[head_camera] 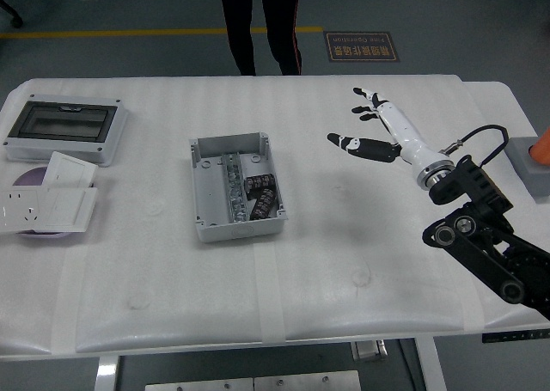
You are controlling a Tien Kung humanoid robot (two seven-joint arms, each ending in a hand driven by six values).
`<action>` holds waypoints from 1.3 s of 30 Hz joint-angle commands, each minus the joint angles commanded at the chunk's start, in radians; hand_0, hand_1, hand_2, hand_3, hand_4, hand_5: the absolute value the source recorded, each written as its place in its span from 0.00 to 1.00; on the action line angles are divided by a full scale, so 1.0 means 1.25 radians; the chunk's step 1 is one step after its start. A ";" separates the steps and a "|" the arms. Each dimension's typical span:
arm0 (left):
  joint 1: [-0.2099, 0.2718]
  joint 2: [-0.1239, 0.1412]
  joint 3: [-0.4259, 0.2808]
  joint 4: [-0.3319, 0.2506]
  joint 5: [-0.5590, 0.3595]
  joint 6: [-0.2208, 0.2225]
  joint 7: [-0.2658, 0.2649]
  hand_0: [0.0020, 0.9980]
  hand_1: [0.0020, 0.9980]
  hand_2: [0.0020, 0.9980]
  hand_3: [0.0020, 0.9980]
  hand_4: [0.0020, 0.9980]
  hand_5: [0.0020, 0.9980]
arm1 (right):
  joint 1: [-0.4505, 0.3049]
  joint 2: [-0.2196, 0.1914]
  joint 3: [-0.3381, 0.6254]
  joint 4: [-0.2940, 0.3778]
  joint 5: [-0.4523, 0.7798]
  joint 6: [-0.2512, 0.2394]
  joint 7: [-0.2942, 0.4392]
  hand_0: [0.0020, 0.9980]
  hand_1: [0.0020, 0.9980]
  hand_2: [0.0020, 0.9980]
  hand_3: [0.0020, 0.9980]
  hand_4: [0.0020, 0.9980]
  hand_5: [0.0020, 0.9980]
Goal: Pick up the battery,place it into the box
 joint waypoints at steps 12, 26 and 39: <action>0.000 -0.001 0.008 0.001 -0.023 0.005 0.000 0.44 0.61 0.56 0.40 0.46 0.39 | -0.066 -0.021 0.120 -0.011 0.189 0.027 0.057 0.90 0.74 0.75 0.90 0.92 0.56; -0.002 -0.002 0.017 0.002 -0.041 0.005 0.001 0.44 0.61 0.56 0.40 0.46 0.39 | -0.131 -0.038 0.245 -0.036 0.279 0.057 0.101 0.88 0.73 0.75 0.88 0.91 0.56; -0.003 -0.002 0.015 0.004 -0.043 0.005 0.000 0.44 0.61 0.56 0.41 0.45 0.38 | -0.151 -0.009 0.295 -0.111 0.566 0.163 0.275 0.87 0.73 0.75 0.87 0.91 0.58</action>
